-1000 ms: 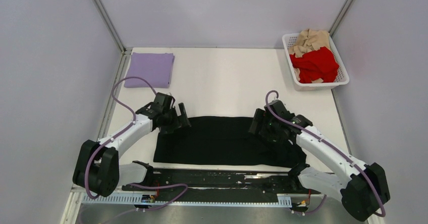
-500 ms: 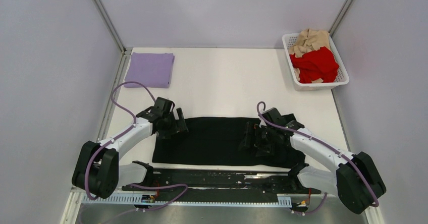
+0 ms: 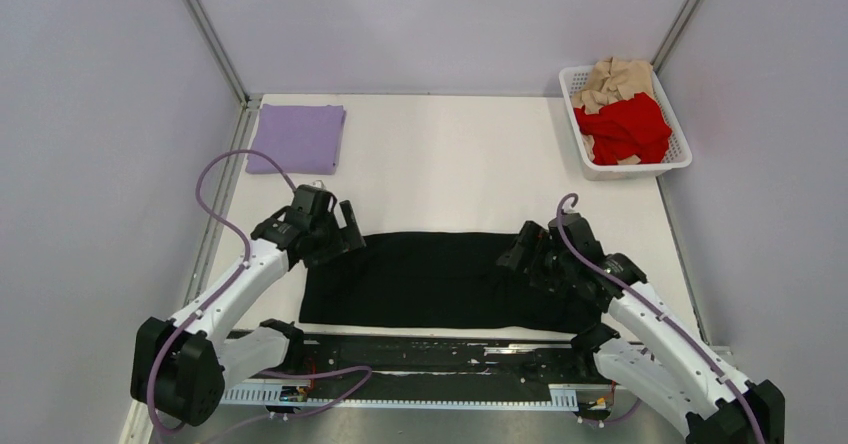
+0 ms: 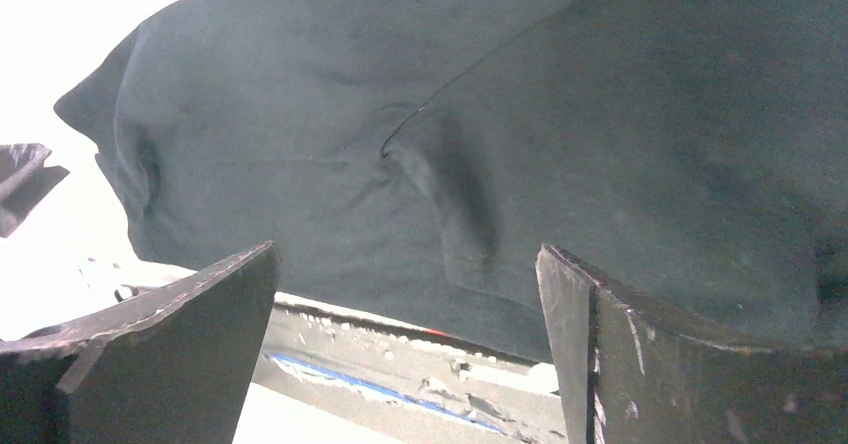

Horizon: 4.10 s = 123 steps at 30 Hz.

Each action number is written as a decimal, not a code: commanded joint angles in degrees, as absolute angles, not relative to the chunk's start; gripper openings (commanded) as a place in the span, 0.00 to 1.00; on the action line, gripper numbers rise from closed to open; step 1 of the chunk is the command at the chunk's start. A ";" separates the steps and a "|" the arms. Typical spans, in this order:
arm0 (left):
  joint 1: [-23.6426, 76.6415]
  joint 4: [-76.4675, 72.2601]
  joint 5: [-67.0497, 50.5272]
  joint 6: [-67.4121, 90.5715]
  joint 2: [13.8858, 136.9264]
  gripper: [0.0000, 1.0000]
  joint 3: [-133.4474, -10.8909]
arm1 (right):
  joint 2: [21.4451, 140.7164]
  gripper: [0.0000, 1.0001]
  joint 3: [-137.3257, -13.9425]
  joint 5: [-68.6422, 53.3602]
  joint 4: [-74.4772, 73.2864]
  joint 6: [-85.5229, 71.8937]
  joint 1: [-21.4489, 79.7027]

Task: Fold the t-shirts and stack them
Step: Fold the other side of the tshirt into a rectangle, then rotate the tshirt 90 degrees

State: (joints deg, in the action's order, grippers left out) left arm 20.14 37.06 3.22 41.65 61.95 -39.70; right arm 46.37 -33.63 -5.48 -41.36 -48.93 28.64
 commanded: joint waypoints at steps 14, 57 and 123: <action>20.13 23.95 -6.99 39.42 74.45 1.00 -35.96 | 65.85 1.00 -28.13 -1.93 -27.28 -54.71 11.37; 57.59 17.07 -5.89 45.98 87.14 1.00 -44.32 | 143.17 1.00 -129.82 -12.77 -23.05 -25.10 15.63; 62.49 43.78 7.29 45.27 81.06 0.22 -46.98 | 95.10 0.95 -45.53 -4.98 -19.09 -45.53 38.91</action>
